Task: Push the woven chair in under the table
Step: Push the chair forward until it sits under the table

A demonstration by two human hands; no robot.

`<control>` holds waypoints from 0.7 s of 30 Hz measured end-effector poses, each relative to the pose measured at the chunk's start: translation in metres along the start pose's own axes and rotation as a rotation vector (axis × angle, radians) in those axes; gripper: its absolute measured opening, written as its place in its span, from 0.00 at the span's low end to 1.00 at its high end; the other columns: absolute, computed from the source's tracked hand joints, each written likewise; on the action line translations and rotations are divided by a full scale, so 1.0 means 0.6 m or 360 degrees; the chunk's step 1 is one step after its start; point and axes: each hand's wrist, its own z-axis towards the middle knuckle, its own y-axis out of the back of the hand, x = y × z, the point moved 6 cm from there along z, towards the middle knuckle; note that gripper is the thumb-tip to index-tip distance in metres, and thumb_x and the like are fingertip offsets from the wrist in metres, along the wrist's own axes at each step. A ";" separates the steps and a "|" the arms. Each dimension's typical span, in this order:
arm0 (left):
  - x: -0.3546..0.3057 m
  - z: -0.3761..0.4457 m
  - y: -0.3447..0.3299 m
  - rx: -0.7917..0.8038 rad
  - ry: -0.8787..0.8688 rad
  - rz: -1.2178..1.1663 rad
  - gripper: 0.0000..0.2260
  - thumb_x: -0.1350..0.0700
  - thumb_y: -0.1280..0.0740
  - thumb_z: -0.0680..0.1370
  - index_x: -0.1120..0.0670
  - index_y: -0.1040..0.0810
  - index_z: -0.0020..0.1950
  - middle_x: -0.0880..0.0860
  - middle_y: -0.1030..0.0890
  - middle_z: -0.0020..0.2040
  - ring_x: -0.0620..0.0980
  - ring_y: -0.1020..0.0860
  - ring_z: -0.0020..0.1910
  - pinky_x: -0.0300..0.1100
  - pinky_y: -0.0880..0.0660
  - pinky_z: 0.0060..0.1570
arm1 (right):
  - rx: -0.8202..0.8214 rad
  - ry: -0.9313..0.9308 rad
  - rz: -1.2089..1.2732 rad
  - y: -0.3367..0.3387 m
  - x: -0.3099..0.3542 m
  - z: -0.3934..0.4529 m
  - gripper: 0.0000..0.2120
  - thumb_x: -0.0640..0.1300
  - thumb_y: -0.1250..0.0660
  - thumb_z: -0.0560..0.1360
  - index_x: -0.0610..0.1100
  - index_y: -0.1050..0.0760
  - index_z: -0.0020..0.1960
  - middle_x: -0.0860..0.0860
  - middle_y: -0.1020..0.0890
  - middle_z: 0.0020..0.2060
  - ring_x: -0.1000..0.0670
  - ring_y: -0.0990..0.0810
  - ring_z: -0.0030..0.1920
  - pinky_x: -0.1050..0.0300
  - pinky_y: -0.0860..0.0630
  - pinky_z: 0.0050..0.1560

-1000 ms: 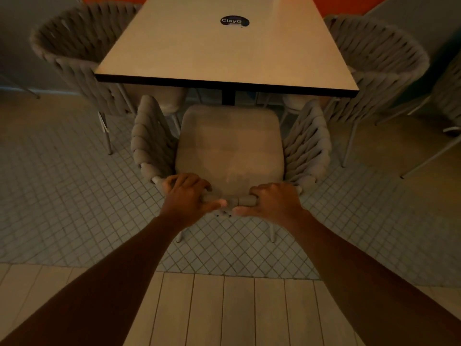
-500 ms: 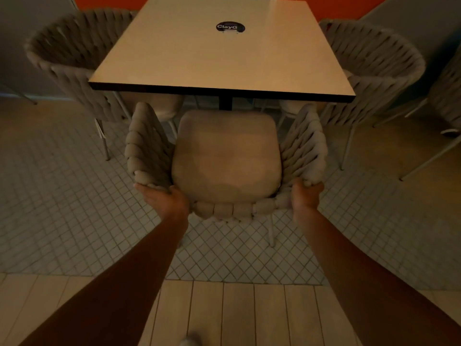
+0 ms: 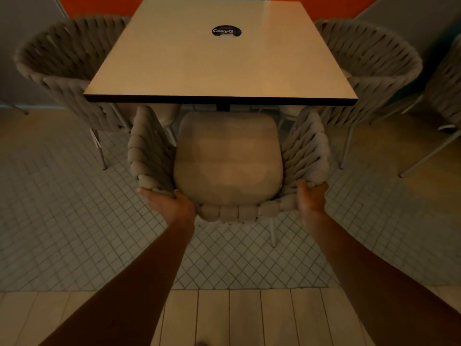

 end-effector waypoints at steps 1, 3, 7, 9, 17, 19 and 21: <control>-0.002 0.000 -0.003 -0.0001 0.0004 0.0002 0.39 0.65 0.37 0.80 0.58 0.60 0.82 0.62 0.47 0.81 0.58 0.42 0.79 0.45 0.42 0.74 | -0.0010 -0.0003 0.0005 -0.001 0.003 0.003 0.28 0.46 0.36 0.78 0.41 0.41 0.74 0.36 0.25 0.65 0.36 0.23 0.61 0.47 0.24 0.55; -0.001 0.003 -0.010 0.0029 -0.0009 0.0020 0.39 0.65 0.36 0.80 0.59 0.60 0.81 0.62 0.47 0.81 0.58 0.42 0.79 0.42 0.43 0.73 | -0.0033 -0.0005 0.0015 -0.004 0.007 0.007 0.27 0.45 0.37 0.78 0.41 0.40 0.74 0.36 0.25 0.64 0.36 0.23 0.59 0.50 0.27 0.52; -0.001 0.012 -0.017 0.0048 -0.0001 0.0031 0.40 0.64 0.35 0.80 0.59 0.60 0.81 0.61 0.49 0.81 0.58 0.45 0.80 0.52 0.43 0.78 | -0.0049 -0.0012 -0.0040 -0.009 0.012 0.014 0.27 0.46 0.38 0.78 0.42 0.41 0.74 0.35 0.25 0.64 0.35 0.22 0.59 0.48 0.26 0.51; -0.001 0.016 -0.019 0.0060 -0.0001 0.0048 0.40 0.64 0.35 0.80 0.59 0.61 0.81 0.61 0.50 0.82 0.58 0.46 0.81 0.54 0.42 0.78 | -0.0063 -0.0018 -0.0083 -0.009 0.012 0.018 0.28 0.46 0.37 0.78 0.41 0.41 0.74 0.35 0.25 0.63 0.35 0.22 0.58 0.47 0.25 0.51; -0.005 0.041 -0.020 0.0074 0.0001 0.0045 0.40 0.64 0.36 0.79 0.58 0.61 0.81 0.60 0.48 0.81 0.57 0.43 0.80 0.54 0.40 0.77 | -0.0045 -0.0002 0.0010 -0.029 0.018 0.010 0.29 0.46 0.38 0.79 0.43 0.43 0.76 0.37 0.25 0.64 0.43 0.25 0.52 0.52 0.28 0.50; -0.007 0.053 -0.016 0.0073 0.0017 0.0035 0.40 0.64 0.36 0.79 0.57 0.61 0.81 0.60 0.48 0.81 0.57 0.43 0.80 0.55 0.39 0.77 | -0.0043 -0.0003 0.0015 -0.038 0.017 0.006 0.29 0.47 0.37 0.78 0.43 0.43 0.76 0.36 0.25 0.64 0.39 0.23 0.55 0.51 0.27 0.51; -0.007 0.054 -0.016 0.0064 0.0021 0.0029 0.40 0.64 0.36 0.79 0.56 0.60 0.82 0.60 0.48 0.81 0.57 0.43 0.80 0.53 0.40 0.77 | -0.0048 -0.0016 0.0016 -0.040 0.014 0.006 0.30 0.47 0.37 0.77 0.43 0.43 0.75 0.36 0.25 0.64 0.36 0.22 0.58 0.49 0.25 0.52</control>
